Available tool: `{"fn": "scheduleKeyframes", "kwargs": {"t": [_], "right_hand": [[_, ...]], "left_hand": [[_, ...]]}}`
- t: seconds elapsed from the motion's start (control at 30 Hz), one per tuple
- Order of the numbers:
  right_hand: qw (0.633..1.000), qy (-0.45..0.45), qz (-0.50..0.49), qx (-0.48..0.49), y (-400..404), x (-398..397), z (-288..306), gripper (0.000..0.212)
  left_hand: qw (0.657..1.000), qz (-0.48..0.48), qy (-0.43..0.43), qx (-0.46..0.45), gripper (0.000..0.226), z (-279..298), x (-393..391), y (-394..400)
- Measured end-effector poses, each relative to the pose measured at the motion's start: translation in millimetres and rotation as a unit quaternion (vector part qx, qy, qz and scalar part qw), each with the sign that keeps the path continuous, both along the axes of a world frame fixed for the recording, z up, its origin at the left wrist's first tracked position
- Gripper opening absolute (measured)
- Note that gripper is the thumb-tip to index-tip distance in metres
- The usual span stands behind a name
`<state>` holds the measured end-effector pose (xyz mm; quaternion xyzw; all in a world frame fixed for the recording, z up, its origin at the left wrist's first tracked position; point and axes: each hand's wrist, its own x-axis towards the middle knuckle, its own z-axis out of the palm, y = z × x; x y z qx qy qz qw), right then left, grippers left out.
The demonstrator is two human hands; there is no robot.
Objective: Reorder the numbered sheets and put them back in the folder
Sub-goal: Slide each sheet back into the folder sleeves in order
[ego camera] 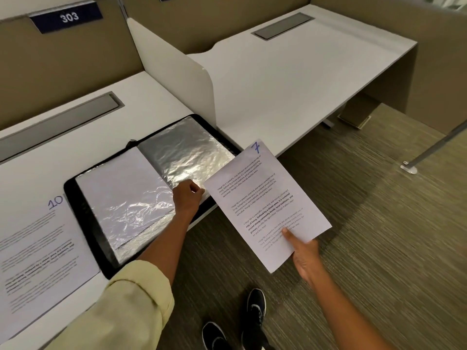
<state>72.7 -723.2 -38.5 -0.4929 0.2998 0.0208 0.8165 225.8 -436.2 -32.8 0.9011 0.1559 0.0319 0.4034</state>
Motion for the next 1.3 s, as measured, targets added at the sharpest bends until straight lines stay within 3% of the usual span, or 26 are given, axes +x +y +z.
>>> {"fn": "scheduleKeyframes", "kwargs": {"t": [0.13, 0.27, 0.6, 0.77, 0.8, 0.93, 1.17, 1.3], "right_hand": [[1.000, 0.000, -0.007, -0.014, 1.8, -11.9, -4.5, 0.054], [1.000, 0.009, -0.019, -0.013, 8.4, -20.1, -4.2, 0.049], [0.999, -0.013, -0.037, -0.024, 29.5, -34.1, -1.3, 0.044], [0.998, -0.011, -0.061, -0.025, 33.1, -40.7, 1.6, 0.092], [0.998, -0.011, -0.062, -0.029, 34.5, -41.7, 2.0, 0.090], [0.997, -0.005, -0.069, -0.035, 46.4, -44.8, 3.5, 0.045], [0.997, 0.005, -0.056, -0.044, 65.8, -47.6, 4.6, 0.037], [0.997, 0.006, -0.049, -0.053, 68.8, -51.5, 4.2, 0.039]], "left_hand": [[0.999, 0.003, -0.012, -0.037, 0.003, -0.3, -1.8, -4.1], [0.998, 0.001, -0.013, -0.063, 0.013, -1.5, -7.1, -3.3], [0.998, -0.021, 0.025, -0.045, 0.013, -5.1, -2.6, -0.8], [0.999, -0.011, 0.004, -0.037, 0.012, -4.9, -3.8, -6.4], [0.999, -0.009, 0.000, -0.039, 0.010, -4.9, -4.7, -6.6], [0.999, 0.010, -0.017, -0.039, 0.008, -3.4, -8.4, -7.8], [0.998, 0.013, -0.041, -0.045, 0.010, 0.3, -13.2, -6.9], [0.995, -0.012, -0.097, 0.005, 0.006, -4.1, -15.9, -6.3]]}}
